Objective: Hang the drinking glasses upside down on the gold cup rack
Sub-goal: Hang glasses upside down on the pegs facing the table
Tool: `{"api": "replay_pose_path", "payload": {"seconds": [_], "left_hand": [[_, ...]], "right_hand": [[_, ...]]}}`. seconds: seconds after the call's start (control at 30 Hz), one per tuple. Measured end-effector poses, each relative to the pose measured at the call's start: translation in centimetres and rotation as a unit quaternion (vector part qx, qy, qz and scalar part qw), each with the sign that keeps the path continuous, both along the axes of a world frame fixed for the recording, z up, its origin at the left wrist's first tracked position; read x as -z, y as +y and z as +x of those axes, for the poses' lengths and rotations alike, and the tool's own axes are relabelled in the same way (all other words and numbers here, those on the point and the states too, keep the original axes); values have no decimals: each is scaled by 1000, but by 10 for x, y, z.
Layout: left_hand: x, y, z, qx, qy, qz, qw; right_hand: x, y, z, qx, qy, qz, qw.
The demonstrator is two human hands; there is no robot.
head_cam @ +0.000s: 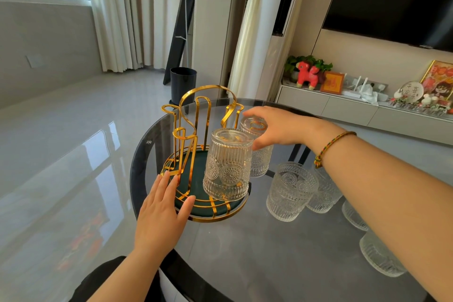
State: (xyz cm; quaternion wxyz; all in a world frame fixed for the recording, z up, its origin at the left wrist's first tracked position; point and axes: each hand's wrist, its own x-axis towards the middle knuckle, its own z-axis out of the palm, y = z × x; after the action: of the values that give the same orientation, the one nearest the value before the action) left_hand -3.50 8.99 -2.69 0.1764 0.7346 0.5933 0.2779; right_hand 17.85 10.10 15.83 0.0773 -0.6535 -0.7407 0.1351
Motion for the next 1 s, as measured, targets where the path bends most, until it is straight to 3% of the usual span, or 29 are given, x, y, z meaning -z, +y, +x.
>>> {"api": "replay_pose_path", "payload": {"seconds": [0.27, 0.47, 0.57, 0.7, 0.8, 0.9, 1.0], "left_hand": [[-1, 0, 0, 3, -2, 5, 1000], [-9, -12, 0, 16, 7, 42, 999], [-16, -28, 0, 43, 27, 70, 996], [-18, -62, 5, 93, -10, 135, 986], [-20, -80, 9, 186, 23, 178, 966], [-15, -86, 14, 231, 54, 147, 960], [-12, -85, 15, 212, 58, 82, 972]], "right_hand": [[0, -13, 4, 51, 20, 14, 998], [7, -62, 14, 117, 89, 123, 981], [27, -98, 15, 138, 203, 220, 944], [79, -136, 16, 232, 314, 311, 867], [123, -144, 14, 305, 361, 287, 833], [152, -140, 13, 322, 369, 223, 843], [164, -127, 15, 340, 370, 188, 844]]}}
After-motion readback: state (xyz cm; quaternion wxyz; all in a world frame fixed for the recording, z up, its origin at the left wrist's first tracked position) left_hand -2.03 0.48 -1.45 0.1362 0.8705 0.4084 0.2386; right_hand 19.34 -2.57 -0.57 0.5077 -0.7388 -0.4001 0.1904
